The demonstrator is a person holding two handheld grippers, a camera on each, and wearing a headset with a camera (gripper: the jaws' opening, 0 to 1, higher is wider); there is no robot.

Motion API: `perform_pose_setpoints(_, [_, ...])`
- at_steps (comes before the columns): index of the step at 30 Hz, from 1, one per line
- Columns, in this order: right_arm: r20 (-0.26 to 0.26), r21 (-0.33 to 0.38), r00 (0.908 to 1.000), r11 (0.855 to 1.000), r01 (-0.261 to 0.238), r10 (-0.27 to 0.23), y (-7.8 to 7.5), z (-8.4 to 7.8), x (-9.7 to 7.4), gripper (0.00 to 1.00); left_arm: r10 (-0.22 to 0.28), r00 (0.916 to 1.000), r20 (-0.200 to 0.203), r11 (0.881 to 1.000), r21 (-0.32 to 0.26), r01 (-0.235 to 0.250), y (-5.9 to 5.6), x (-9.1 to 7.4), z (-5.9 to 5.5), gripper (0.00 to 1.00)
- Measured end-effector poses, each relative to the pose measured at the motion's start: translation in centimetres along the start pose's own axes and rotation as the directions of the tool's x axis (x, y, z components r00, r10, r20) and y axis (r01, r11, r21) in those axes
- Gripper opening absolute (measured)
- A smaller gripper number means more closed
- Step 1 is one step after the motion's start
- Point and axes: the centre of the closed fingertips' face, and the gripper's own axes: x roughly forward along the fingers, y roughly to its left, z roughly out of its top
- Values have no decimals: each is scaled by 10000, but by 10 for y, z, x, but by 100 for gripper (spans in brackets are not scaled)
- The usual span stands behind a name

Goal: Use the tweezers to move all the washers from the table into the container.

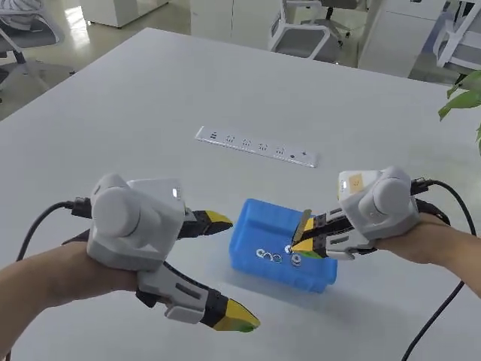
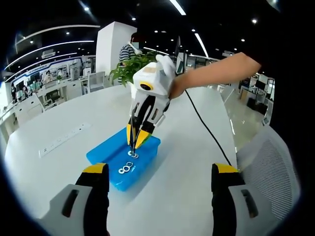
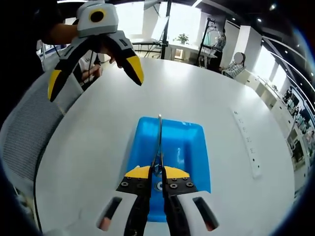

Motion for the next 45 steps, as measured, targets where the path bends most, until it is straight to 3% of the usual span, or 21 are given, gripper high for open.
perform_pose_setpoints(19, [-127,302,9994,9990,-326,330,4,-15,18,9,-106,9998,-180,9998,183,110,12,11,7,89])
perform_pose_setpoints(24, [-134,333,9991,9986,-401,405,4,-17,19,9,-20,9995,-318,9990,435,34,22,18,15,79])
perform_pose_setpoints(30, [-149,319,9987,9984,-474,479,5,-18,20,9,178,9980,-614,9954,955,-119,41,29,24,56])
perform_pose_setpoints(35, [-173,260,9984,9982,-539,544,5,-17,21,9,169,9968,-782,9912,1323,-64,52,43,33,44])
perform_pose_setpoints(45, [-164,180,9984,9984,-539,542,5,-18,21,9,-444,9926,-1126,9871,1483,610,50,68,39,28])
